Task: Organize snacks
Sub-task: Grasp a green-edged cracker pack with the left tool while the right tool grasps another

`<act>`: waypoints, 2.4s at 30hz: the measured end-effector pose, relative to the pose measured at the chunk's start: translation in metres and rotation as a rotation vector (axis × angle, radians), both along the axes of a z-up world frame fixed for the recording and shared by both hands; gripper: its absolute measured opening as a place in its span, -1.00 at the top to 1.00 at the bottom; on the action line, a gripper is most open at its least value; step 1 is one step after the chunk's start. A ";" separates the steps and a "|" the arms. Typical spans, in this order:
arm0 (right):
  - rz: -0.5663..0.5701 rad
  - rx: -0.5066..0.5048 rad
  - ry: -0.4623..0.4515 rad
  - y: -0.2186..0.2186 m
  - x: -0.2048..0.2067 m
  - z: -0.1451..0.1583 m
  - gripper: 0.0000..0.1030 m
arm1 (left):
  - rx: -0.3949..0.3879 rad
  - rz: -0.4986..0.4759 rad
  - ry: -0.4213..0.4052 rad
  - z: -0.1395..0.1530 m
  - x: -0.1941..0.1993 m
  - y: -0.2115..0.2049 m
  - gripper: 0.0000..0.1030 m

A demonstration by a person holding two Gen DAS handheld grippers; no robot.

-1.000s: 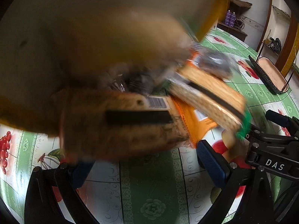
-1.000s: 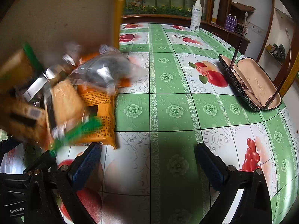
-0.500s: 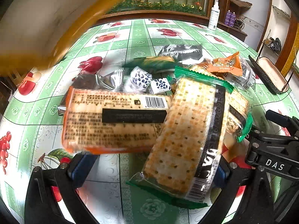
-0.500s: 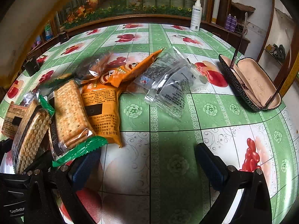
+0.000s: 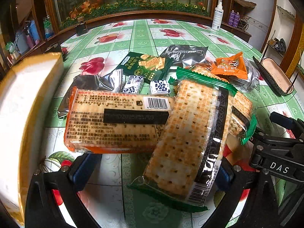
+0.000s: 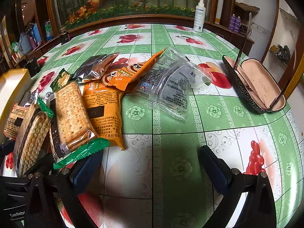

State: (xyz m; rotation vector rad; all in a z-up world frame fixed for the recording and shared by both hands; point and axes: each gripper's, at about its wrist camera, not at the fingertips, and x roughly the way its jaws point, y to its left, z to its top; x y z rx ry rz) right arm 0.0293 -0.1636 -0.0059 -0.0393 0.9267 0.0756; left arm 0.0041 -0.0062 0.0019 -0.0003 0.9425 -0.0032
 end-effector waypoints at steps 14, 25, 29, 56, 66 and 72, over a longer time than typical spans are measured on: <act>0.000 0.000 0.000 0.000 0.000 0.000 -0.99 | 0.000 -0.001 0.000 0.001 -0.001 0.001 -1.00; 0.039 0.001 0.013 -0.002 0.000 0.000 -0.99 | 0.002 0.017 0.003 0.000 -0.002 0.001 -1.00; 0.078 0.000 0.030 -0.005 -0.006 0.000 -0.99 | 0.001 -0.073 0.043 0.002 -0.004 0.005 -1.00; 0.180 0.319 -0.038 -0.050 -0.055 0.021 -0.99 | -0.018 -0.532 -0.030 0.034 -0.064 -0.003 -0.32; 0.215 0.334 -0.061 -0.047 -0.059 0.026 -0.99 | 0.020 -0.560 0.037 0.014 -0.065 -0.016 0.10; 0.328 0.318 -0.091 -0.023 -0.055 0.048 -0.96 | -0.033 -0.498 0.040 0.015 -0.071 -0.005 0.10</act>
